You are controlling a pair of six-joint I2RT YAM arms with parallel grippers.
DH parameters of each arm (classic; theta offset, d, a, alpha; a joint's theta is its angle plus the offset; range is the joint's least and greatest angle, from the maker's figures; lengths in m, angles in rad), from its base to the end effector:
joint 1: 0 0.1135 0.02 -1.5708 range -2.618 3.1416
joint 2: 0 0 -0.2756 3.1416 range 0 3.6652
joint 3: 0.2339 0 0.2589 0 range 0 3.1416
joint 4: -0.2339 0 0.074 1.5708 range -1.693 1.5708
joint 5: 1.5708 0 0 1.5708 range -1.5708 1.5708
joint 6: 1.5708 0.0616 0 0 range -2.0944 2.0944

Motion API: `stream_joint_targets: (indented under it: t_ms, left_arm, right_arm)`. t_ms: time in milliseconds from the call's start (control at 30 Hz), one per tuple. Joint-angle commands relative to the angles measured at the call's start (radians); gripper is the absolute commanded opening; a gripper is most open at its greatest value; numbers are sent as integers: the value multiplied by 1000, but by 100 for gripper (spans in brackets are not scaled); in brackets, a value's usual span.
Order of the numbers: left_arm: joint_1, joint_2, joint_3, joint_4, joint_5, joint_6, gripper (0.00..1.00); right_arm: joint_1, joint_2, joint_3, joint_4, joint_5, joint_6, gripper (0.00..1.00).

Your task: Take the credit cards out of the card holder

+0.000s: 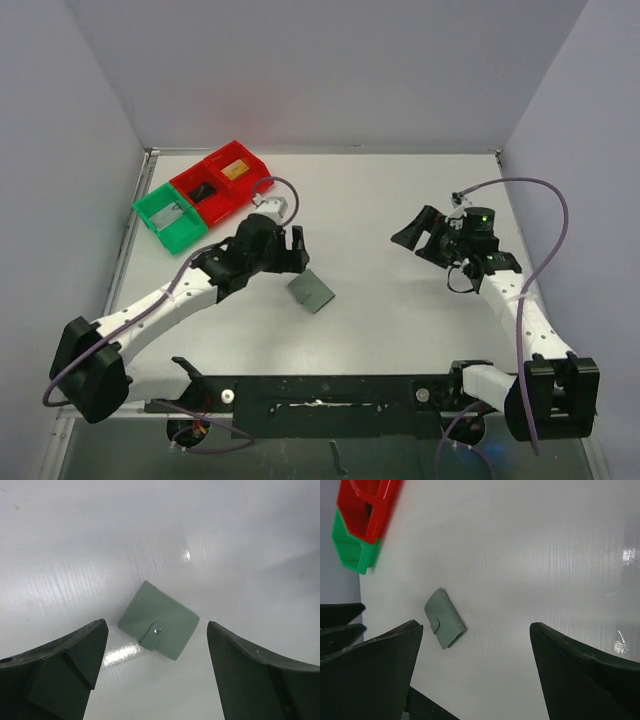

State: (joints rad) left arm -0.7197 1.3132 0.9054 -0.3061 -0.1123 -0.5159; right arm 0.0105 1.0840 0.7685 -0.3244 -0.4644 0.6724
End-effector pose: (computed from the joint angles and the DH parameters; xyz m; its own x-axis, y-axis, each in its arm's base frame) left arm 0.2354 -0.1972 0.2467 -0.7200 -0.0207 -0.6936 0.2715 0.9115 -0.3090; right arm 0.2523 0.0302 0.2589 -0.6967 0.5496 -0.4610 0.0835 0.7004 0.7089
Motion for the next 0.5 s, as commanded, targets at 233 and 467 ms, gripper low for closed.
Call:
stream_joint_targets:
  t_ms: [233, 467]
  left_arm:
    - [388, -317, -136, 32, 27, -108, 88]
    - [520, -378, -148, -27, 59, -125, 88]
  right_arm:
    - [419, 382, 291, -85, 269, -89, 90]
    - [619, 726, 579, -222, 402, -142, 86]
